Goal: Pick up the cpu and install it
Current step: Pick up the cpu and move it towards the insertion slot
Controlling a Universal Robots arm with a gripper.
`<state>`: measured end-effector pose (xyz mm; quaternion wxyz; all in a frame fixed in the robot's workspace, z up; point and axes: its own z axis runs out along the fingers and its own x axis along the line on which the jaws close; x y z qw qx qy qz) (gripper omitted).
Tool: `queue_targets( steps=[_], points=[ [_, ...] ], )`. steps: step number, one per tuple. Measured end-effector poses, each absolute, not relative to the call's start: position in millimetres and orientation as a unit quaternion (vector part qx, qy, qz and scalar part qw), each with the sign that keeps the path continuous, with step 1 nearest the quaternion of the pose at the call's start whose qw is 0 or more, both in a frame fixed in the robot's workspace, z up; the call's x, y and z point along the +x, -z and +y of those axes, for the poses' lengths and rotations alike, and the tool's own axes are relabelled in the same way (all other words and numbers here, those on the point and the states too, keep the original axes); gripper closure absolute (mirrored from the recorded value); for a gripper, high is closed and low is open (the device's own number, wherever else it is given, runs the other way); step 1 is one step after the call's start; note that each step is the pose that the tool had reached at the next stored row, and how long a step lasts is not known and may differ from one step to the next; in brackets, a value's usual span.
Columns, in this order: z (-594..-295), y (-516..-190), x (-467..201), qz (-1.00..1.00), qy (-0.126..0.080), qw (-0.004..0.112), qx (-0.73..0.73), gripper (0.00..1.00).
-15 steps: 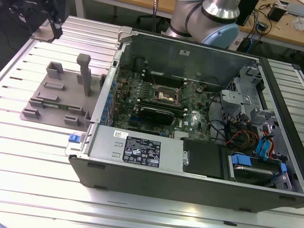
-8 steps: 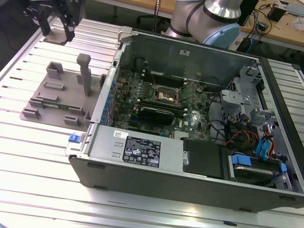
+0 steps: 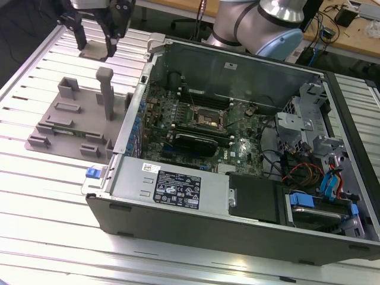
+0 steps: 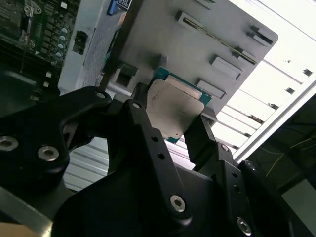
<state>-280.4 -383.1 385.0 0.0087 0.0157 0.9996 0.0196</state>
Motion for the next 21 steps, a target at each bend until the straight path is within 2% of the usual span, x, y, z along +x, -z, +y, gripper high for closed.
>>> queue_targets(
  steps=[21],
  points=[
    [-383,-385,-182,1.000,-0.019,0.004,0.016,0.45]
  ],
)
